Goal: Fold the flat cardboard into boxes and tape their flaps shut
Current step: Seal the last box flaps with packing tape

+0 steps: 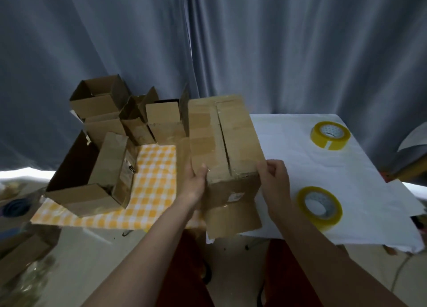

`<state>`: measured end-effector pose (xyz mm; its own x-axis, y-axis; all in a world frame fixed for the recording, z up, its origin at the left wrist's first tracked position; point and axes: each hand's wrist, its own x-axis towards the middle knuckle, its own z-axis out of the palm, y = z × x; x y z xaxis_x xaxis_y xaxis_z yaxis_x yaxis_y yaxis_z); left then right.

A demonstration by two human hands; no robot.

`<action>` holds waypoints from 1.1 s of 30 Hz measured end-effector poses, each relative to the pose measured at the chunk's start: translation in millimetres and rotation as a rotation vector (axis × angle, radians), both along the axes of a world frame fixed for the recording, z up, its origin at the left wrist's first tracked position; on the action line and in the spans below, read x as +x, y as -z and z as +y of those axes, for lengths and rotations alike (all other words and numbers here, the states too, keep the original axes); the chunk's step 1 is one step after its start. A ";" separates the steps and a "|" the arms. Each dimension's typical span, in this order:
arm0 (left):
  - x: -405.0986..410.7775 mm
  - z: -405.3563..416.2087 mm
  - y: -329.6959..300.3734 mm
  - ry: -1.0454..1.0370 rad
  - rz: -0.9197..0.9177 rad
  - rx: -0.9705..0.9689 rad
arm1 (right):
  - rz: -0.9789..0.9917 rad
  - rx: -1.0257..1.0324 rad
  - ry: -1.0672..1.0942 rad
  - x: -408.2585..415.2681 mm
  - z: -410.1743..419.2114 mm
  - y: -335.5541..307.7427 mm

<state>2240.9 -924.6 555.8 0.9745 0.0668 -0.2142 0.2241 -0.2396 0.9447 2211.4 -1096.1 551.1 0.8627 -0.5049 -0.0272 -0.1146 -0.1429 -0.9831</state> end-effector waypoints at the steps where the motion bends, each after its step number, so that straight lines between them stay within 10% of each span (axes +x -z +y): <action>1: 8.0 6.4 -4.0 0.010 -0.007 0.047 | -0.057 -0.017 0.032 -6.0 3.0 3.2; 20: 16.4 -19.7 32.6 0.111 -0.117 0.629 | 0.205 -0.225 -0.036 25.3 -21.5 34.7; 25: -6.0 -33.6 29.9 0.355 -0.700 1.104 | 0.140 -0.143 -0.091 20.3 -40.3 37.6; 28: -11.9 -43.7 33.9 0.498 -0.620 1.272 | 0.098 -0.050 -0.024 10.2 -57.9 44.7; 33: -6.4 -57.9 25.2 0.325 -0.579 1.249 | 0.621 -0.683 0.004 -13.7 -93.1 83.3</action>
<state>2234.4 -982.4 530.6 0.9114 -0.3288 0.2476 -0.3426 -0.9394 0.0136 2197.7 -1189.2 467.8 0.7908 -0.5850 -0.1797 -0.5954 -0.6675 -0.4472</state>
